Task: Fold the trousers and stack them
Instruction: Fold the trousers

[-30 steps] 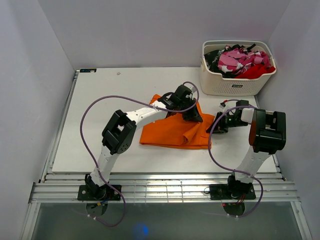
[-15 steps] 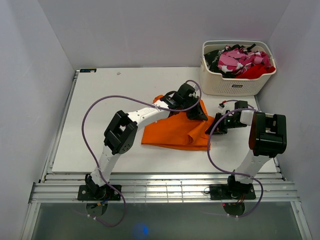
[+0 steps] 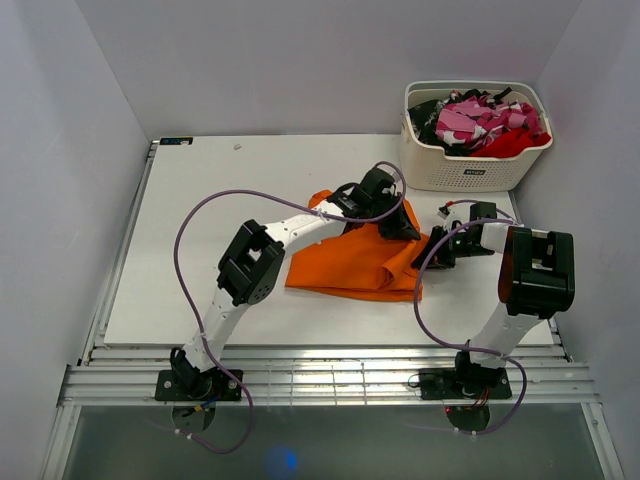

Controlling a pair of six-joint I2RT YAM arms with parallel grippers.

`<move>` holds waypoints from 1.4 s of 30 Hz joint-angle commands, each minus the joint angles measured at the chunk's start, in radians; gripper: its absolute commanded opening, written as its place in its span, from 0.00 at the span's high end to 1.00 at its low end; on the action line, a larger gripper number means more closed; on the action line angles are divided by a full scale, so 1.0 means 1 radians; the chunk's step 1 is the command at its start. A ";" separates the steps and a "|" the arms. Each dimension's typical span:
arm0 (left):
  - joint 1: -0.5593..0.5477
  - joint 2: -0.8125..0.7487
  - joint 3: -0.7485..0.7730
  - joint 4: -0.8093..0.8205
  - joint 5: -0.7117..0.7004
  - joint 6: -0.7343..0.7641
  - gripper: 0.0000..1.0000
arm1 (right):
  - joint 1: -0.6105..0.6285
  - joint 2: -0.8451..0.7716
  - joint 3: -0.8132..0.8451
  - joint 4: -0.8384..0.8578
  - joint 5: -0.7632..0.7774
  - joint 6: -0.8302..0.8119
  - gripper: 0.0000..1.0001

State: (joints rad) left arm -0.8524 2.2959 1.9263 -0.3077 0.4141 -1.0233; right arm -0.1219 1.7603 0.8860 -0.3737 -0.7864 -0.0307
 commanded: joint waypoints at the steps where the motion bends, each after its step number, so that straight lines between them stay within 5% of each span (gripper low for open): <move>1: -0.016 -0.016 0.066 0.096 0.049 -0.038 1.00 | 0.018 -0.032 -0.004 0.009 -0.024 0.003 0.92; 15: -0.016 -0.023 0.054 0.148 0.048 -0.055 1.00 | 0.021 -0.050 -0.009 0.009 -0.008 -0.005 0.92; 17: -0.017 -0.004 0.057 0.160 0.043 -0.055 0.88 | 0.021 -0.051 -0.004 -0.008 -0.011 -0.012 0.92; 19: -0.016 0.005 0.047 0.168 0.051 -0.040 0.58 | 0.019 -0.051 0.019 -0.036 0.010 -0.034 0.78; 24: 0.019 -0.027 -0.013 0.168 0.022 -0.001 0.32 | -0.045 -0.094 0.074 -0.163 0.058 -0.110 0.51; 31: 0.099 -0.214 -0.130 0.128 0.081 0.205 0.27 | -0.163 -0.122 0.267 -0.405 0.136 -0.343 0.50; 33: 0.137 -0.283 -0.216 0.105 0.092 0.314 0.22 | -0.165 -0.153 0.313 -0.453 0.099 -0.377 0.33; 34: 0.157 -0.350 -0.254 0.107 0.133 0.350 0.12 | -0.165 -0.165 0.333 -0.488 0.069 -0.386 0.14; 36: 0.240 -0.404 -0.351 0.108 0.204 0.417 0.02 | -0.150 -0.183 0.382 -0.505 -0.037 -0.367 0.04; 42: 0.472 -0.506 -0.580 0.159 0.508 0.493 0.02 | 0.056 -0.134 0.383 -0.498 -0.235 -0.261 0.08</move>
State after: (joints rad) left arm -0.4679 1.8446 1.4563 -0.1738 0.7464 -0.6109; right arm -0.1654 1.6024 1.2869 -0.8242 -0.8589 -0.3378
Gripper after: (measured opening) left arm 0.976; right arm 0.926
